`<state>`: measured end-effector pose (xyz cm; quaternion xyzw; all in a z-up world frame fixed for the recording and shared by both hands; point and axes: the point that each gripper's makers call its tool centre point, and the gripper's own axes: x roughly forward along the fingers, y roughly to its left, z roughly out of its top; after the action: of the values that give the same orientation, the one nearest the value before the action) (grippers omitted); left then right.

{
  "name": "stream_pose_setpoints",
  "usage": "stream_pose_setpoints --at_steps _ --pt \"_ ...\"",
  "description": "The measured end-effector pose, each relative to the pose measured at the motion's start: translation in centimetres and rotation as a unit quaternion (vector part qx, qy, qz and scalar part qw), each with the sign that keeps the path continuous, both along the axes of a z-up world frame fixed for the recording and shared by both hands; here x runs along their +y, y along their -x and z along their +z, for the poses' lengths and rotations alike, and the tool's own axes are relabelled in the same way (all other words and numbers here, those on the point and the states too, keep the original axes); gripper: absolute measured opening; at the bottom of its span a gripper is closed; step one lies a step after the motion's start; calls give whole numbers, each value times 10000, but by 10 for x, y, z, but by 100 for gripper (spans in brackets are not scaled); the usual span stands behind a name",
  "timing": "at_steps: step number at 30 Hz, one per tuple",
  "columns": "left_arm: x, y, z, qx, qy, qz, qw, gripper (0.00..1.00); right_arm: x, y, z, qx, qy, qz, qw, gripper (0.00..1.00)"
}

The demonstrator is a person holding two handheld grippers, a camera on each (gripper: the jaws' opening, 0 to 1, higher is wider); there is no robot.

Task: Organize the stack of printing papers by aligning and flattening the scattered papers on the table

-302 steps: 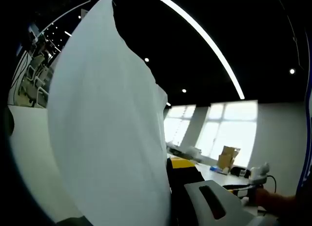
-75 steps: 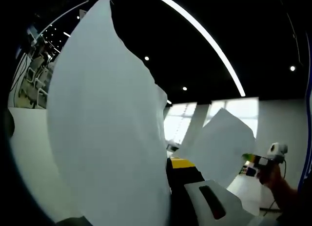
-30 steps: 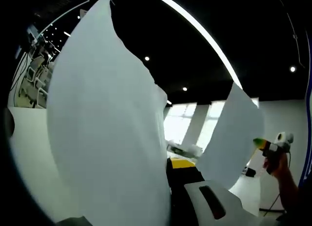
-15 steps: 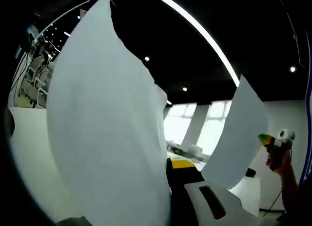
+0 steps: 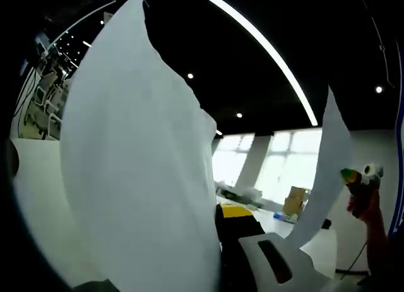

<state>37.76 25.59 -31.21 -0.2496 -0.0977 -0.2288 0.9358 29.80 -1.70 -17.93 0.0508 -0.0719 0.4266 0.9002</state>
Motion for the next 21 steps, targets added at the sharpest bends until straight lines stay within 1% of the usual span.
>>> stream_pose_setpoints --at_steps 9,21 --pt "-1 0 1 1 -2 0 10000 6 3 4 3 62 61 134 9999 0" --pt "-1 1 1 3 -2 1 10000 6 7 12 6 125 35 328 9994 0"
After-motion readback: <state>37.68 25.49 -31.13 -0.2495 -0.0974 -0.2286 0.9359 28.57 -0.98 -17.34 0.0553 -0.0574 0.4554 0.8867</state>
